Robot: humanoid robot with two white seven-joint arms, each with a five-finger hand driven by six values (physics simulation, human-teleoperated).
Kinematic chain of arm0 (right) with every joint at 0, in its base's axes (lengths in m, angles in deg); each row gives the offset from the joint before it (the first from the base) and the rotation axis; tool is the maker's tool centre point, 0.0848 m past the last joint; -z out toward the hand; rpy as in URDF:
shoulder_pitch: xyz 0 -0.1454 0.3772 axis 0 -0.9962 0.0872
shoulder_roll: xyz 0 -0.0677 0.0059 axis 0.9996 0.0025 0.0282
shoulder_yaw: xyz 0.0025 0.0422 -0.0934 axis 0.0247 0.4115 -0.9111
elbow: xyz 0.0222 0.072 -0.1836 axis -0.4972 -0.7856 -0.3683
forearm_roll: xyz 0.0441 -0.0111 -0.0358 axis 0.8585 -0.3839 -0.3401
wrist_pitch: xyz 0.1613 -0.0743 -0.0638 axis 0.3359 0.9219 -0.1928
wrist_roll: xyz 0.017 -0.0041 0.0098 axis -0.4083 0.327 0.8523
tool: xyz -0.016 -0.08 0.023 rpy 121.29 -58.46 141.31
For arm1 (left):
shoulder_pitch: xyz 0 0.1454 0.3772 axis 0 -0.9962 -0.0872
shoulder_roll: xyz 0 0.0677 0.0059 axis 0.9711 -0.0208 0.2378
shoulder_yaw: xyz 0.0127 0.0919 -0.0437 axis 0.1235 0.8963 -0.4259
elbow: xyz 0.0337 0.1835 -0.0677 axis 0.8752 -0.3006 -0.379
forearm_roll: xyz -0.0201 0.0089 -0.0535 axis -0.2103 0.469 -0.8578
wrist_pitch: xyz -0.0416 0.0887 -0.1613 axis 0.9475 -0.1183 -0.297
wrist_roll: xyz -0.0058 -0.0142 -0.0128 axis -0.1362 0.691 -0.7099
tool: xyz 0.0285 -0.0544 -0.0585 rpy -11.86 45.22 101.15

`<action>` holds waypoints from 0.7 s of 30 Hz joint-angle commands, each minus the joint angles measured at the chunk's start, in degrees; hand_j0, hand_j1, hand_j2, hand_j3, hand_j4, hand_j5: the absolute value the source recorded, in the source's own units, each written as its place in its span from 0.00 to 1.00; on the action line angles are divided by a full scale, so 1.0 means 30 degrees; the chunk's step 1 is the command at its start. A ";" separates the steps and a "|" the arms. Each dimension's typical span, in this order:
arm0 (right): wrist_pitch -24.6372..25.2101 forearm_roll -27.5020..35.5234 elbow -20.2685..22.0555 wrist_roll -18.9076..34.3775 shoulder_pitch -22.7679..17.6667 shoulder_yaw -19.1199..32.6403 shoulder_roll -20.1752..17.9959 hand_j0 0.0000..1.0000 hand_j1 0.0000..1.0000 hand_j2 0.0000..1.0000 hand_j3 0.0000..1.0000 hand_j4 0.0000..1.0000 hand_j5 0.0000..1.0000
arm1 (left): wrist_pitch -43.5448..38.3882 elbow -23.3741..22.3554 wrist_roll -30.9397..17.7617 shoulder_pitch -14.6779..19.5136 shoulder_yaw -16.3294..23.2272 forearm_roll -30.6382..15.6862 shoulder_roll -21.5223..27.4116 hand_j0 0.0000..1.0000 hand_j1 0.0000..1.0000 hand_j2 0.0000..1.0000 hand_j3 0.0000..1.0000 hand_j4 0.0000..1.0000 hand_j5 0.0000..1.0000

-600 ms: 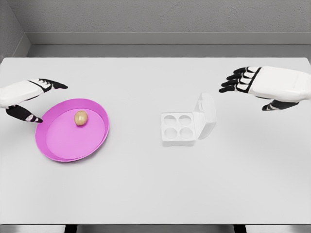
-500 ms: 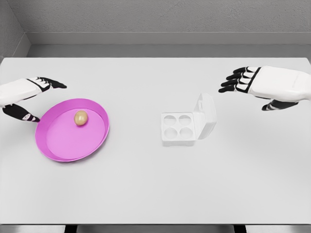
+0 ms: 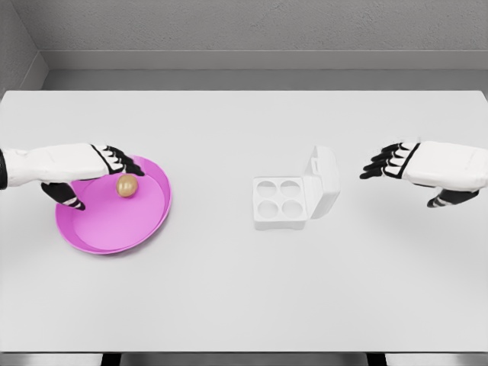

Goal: Pack egg into the box and close the box lid

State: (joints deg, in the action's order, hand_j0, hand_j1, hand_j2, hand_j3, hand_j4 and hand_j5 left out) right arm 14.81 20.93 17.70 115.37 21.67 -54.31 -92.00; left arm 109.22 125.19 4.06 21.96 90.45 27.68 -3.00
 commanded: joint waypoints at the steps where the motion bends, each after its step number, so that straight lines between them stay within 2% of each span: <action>1: 0.0057 0.0084 -0.0117 -0.0010 0.0000 -0.0044 0.0040 1.00 1.00 1.00 1.00 1.00 1.00 | -0.0045 0.0061 -0.0127 0.0029 0.0637 0.0495 -0.0394 0.99 0.99 0.99 0.99 0.99 0.99; 3: 0.0057 -0.0384 -0.0117 -0.0010 0.0029 -0.0366 0.0069 1.00 1.00 1.00 1.00 1.00 1.00 | -0.0045 -0.0085 -0.0749 0.0029 0.0784 0.0553 -0.1067 0.95 0.95 0.95 0.95 0.95 0.95; 12: 0.0057 -0.0825 -0.0323 -0.0010 0.0117 -0.0396 0.0099 1.00 1.00 1.00 1.00 1.00 1.00 | -0.0045 -0.0935 -0.0749 0.0674 0.0726 0.0612 -0.1126 0.95 0.95 0.95 0.95 0.95 0.95; 16: 0.0057 -0.0825 -0.0323 -0.0010 0.0205 -0.0366 0.0128 1.00 1.00 1.00 1.00 1.00 1.00 | -0.0045 -0.2546 -0.0749 0.1142 0.0726 0.0846 -0.2063 0.94 0.94 0.94 0.94 0.94 0.94; 19: 0.0057 -0.0825 -0.0323 -0.0010 0.0205 -0.0396 0.0128 1.00 1.00 1.00 1.00 1.00 1.00 | -0.0045 -0.2722 -0.0749 0.1260 0.0696 0.1110 -0.2298 0.85 0.85 0.85 0.85 0.85 0.85; 21: 0.0057 -0.0825 -0.0352 -0.0010 0.0205 -0.0396 0.0128 1.00 1.00 1.00 1.00 1.00 1.00 | -0.0045 -0.2752 -0.0749 0.1260 0.0696 0.1198 -0.2416 0.84 0.84 0.84 0.84 0.84 0.84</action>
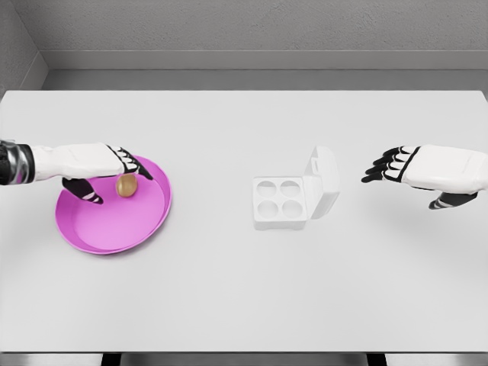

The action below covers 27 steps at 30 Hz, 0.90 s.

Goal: Pack egg into the box and close the box lid

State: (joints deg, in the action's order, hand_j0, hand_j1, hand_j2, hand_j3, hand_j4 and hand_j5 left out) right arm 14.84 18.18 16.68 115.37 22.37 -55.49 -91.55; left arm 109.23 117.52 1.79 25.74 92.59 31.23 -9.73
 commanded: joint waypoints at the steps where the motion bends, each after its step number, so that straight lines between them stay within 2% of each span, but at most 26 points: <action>1: 0.0050 0.0093 -0.0012 -0.0008 0.0000 0.0027 -0.0021 1.00 1.00 1.00 1.00 1.00 1.00 | -0.0047 -0.0195 0.0005 0.0000 -0.0017 0.0044 -0.0200 0.84 0.84 0.84 0.84 0.84 0.84; 19: 0.0050 0.0093 -0.0012 -0.0008 -0.0088 0.0027 -0.0021 1.00 1.00 1.00 1.00 1.00 1.00 | -0.0047 -0.0781 0.0005 0.0205 -0.0017 0.0777 -0.0933 0.83 0.83 0.83 0.83 0.83 0.83; 27: 0.0050 0.0093 -0.0012 -0.0008 -0.0059 -0.0002 -0.0021 1.00 1.00 1.00 1.00 1.00 1.00 | -0.0047 -0.0810 0.0005 0.0205 -0.0017 0.1128 -0.0962 0.77 0.77 0.77 0.77 0.77 0.77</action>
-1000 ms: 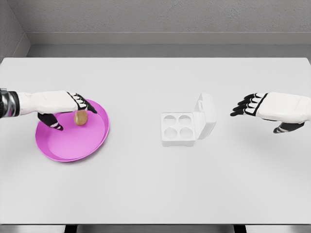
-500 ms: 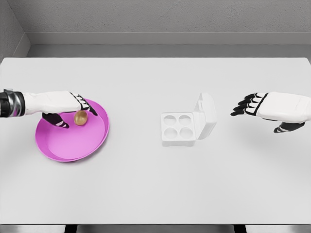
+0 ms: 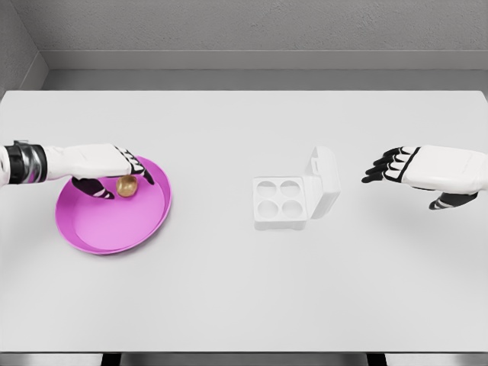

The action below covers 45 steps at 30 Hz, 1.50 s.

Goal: Pack egg into the box and close the box lid

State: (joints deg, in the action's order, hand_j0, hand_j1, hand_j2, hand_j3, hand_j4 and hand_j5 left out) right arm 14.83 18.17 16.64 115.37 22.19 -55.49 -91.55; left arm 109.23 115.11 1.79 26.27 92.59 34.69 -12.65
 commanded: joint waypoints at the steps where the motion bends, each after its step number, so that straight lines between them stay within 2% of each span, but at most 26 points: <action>1: 0.0050 0.0095 0.0002 -0.0008 0.0000 0.0000 -0.0022 1.00 1.00 1.00 1.00 1.00 1.00 | -0.0046 -0.0036 0.0006 0.0000 -0.0015 0.0002 0.0010 0.77 0.77 0.77 0.77 0.77 0.77; 21: 0.0050 0.0095 0.0002 -0.0008 0.0000 0.0029 -0.0022 1.00 1.00 1.00 1.00 1.00 1.00 | -0.0046 -0.0153 0.0006 -0.0029 0.0044 0.0529 -0.0254 0.76 0.76 0.76 0.76 0.76 0.76; 25: 0.0050 0.0095 0.0002 -0.0008 0.0058 0.0029 -0.0022 1.00 1.00 1.00 1.00 1.00 1.00 | -0.0046 -0.0124 0.0006 -0.0058 0.0073 0.0558 -0.0254 0.70 0.70 0.70 0.70 0.70 0.70; 29: 0.0050 0.0095 0.0002 -0.0008 0.0029 0.0029 -0.0022 1.00 1.00 1.00 1.00 1.00 1.00 | -0.0046 -0.0124 0.0006 -0.0088 0.0073 0.0763 -0.0341 0.70 0.70 0.70 0.70 0.70 0.70; 35: 0.0050 0.0095 0.0002 -0.0008 0.0000 0.0000 -0.0022 1.00 1.00 1.00 1.00 1.00 1.00 | -0.0046 -0.0124 0.0006 -0.0088 0.0190 0.0793 -0.0312 0.64 0.64 0.64 0.64 0.64 0.64; 43: 0.0050 0.0095 0.0002 -0.0008 0.0029 0.0029 -0.0022 1.00 1.00 1.00 1.00 1.00 1.00 | -0.0046 -0.0124 0.0006 -0.0088 0.0220 0.0793 -0.0312 0.63 0.63 0.63 0.63 0.63 0.63; 45: 0.0050 0.0095 0.0002 -0.0008 0.0059 0.0029 -0.0022 1.00 1.00 1.00 1.00 1.00 1.00 | -0.0046 -0.0095 0.0006 -0.0088 0.0483 0.0822 -0.0312 0.54 0.54 0.54 0.54 0.54 0.54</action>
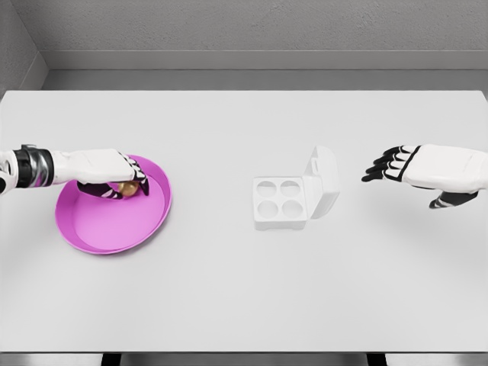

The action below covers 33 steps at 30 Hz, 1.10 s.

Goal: Pack egg into the box and close the box lid

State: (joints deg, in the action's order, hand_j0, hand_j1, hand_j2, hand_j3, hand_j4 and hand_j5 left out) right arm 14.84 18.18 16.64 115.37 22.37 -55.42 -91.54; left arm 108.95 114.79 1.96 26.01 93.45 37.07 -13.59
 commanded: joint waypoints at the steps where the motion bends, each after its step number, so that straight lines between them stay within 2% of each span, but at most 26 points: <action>1: 0.0049 0.0094 0.0002 -0.0008 0.0000 0.0004 -0.0025 1.00 1.00 1.00 1.00 1.00 1.00 | 0.0046 0.0014 -0.0052 0.0000 0.0195 0.0002 0.0001 0.54 0.54 0.54 0.54 0.54 0.54; 5: 0.0049 0.0094 0.0002 -0.0008 0.0000 0.0004 -0.0025 1.00 1.00 1.00 1.00 1.00 1.00 | 0.0046 0.0072 -0.0052 0.0029 0.0254 0.0002 0.0001 0.50 0.50 0.50 0.50 0.50 0.50; 7: 0.0049 0.0094 0.0002 -0.0008 0.0000 0.0004 -0.0025 1.00 1.00 1.00 1.00 1.00 1.00 | 0.0046 0.0190 -0.0052 0.0029 0.0400 0.0002 -0.0028 0.45 0.45 0.45 0.45 0.45 0.45; 13: 0.0049 0.0094 0.0002 -0.0008 0.0000 0.0004 -0.0025 1.00 1.00 1.00 1.00 1.00 1.00 | 0.0046 0.0277 -0.0052 0.0205 0.0430 -0.0057 0.0031 0.41 0.41 0.41 0.41 0.41 0.41; 16: 0.0049 0.0094 0.0002 -0.0008 0.0000 0.0004 -0.0025 1.00 1.00 1.00 1.00 1.00 1.00 | 0.0046 0.1478 -0.0052 0.0205 0.0430 -0.0145 0.0206 0.35 0.35 0.35 0.35 0.35 0.35; 20: 0.0049 0.0094 0.0002 -0.0008 0.0000 0.0004 -0.0025 1.00 1.00 1.00 1.00 1.00 1.00 | 0.0046 0.2064 -0.0052 0.0263 0.0459 -0.0203 0.0236 0.35 0.35 0.35 0.35 0.35 0.35; 22: 0.0049 0.0094 0.0002 -0.0008 0.0000 0.0004 -0.0025 1.00 1.00 1.00 1.00 1.00 1.00 | 0.0046 0.3118 -0.0052 0.0439 0.0459 -0.0233 0.0236 0.35 0.35 0.35 0.35 0.35 0.35; 25: 0.0049 0.0094 0.0002 -0.0008 0.0000 0.0004 -0.0025 1.00 1.00 1.00 1.00 1.00 1.00 | 0.0046 0.3910 -0.0052 0.0585 0.0459 -0.0642 0.0236 0.35 0.35 0.35 0.35 0.35 0.35; 33: 0.0049 0.0094 0.0002 -0.0008 0.0000 0.0004 -0.0025 1.00 1.00 1.00 1.00 1.00 1.00 | 0.0046 0.4438 -0.0052 0.1435 0.0752 -0.1200 -0.0174 0.35 0.35 0.35 0.35 0.35 0.35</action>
State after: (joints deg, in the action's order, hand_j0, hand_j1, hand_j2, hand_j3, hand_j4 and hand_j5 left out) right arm 14.84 18.22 16.61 115.37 22.37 -55.42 -91.54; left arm 109.26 127.69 1.79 30.40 95.24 34.08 -13.71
